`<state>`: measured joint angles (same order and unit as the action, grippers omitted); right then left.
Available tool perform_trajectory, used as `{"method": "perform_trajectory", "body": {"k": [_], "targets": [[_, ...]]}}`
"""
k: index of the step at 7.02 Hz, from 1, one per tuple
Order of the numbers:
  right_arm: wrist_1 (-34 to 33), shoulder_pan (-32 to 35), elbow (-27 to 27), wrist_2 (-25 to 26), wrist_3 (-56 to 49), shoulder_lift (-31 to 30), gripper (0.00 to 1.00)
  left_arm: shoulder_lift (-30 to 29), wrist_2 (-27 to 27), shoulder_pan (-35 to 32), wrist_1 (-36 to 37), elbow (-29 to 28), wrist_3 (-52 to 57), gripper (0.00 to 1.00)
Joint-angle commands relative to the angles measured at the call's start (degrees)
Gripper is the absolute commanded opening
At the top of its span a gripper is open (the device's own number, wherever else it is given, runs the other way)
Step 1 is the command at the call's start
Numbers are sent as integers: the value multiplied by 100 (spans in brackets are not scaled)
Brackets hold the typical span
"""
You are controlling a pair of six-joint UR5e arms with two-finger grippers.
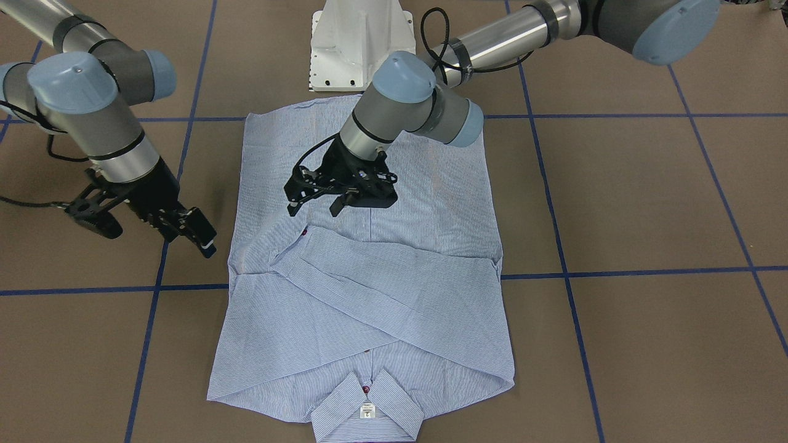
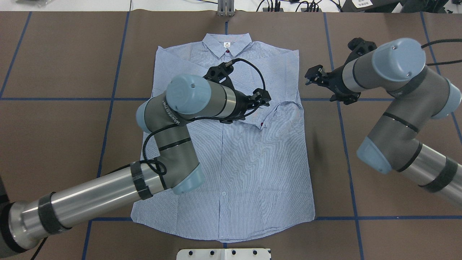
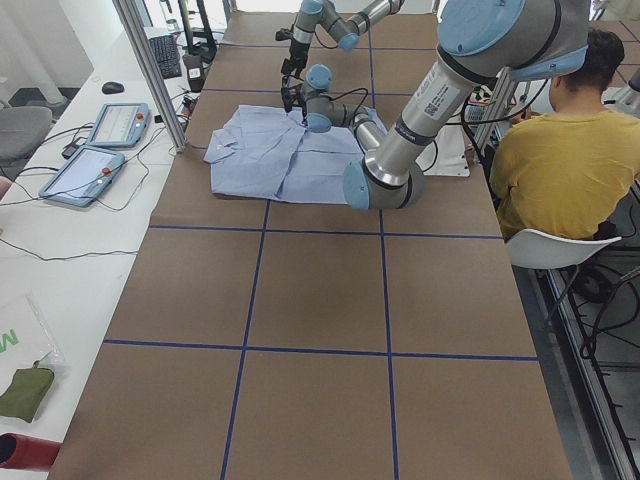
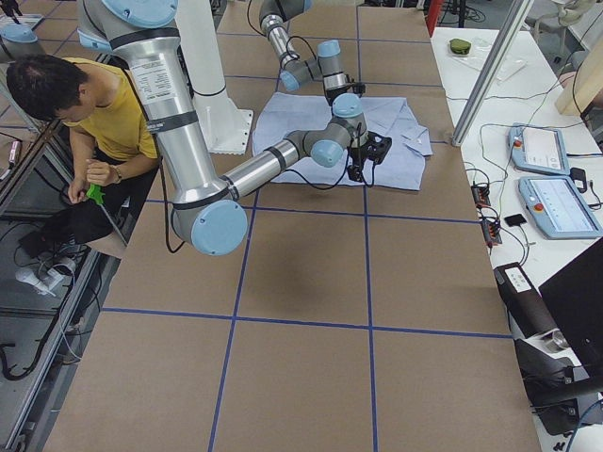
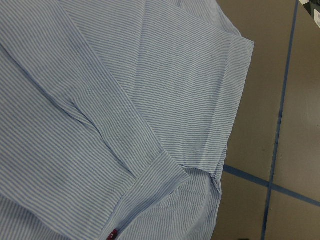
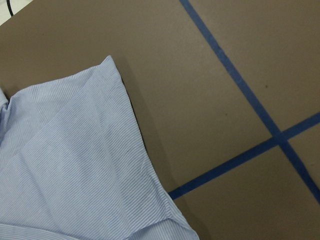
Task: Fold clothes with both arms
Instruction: 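Release the sleeve and withdraw the left gripper while the right gripper moves to the hem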
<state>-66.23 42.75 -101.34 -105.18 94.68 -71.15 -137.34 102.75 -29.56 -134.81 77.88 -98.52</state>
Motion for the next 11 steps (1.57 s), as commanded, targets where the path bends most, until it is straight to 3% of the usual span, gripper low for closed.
{"method": "perform_trajectory", "body": {"k": [1, 3, 5, 6, 11], "targets": [[-57, -1351, -822, 1136, 1093, -449, 100, 977, 17, -32, 138, 1033, 148, 89], [-57, -2319, -1473, 1525, 1866, -1161, 100, 1803, 17, -163, 210, 1745, 1085, 88], [-66, -3059, -1713, 2175, 2710, -1427, 100, 1955, 9, -234, 201, 1748, 1177, 89], [-66, -3315, -1818, 2195, 2931, -1655, 100, 1956, 0, -225, 201, 1739, 1169, 90], [-302, -3774, -1819, 2309, 3144, -2052, 99, 1991, 0, -225, 192, 1704, 1107, 93]]}}
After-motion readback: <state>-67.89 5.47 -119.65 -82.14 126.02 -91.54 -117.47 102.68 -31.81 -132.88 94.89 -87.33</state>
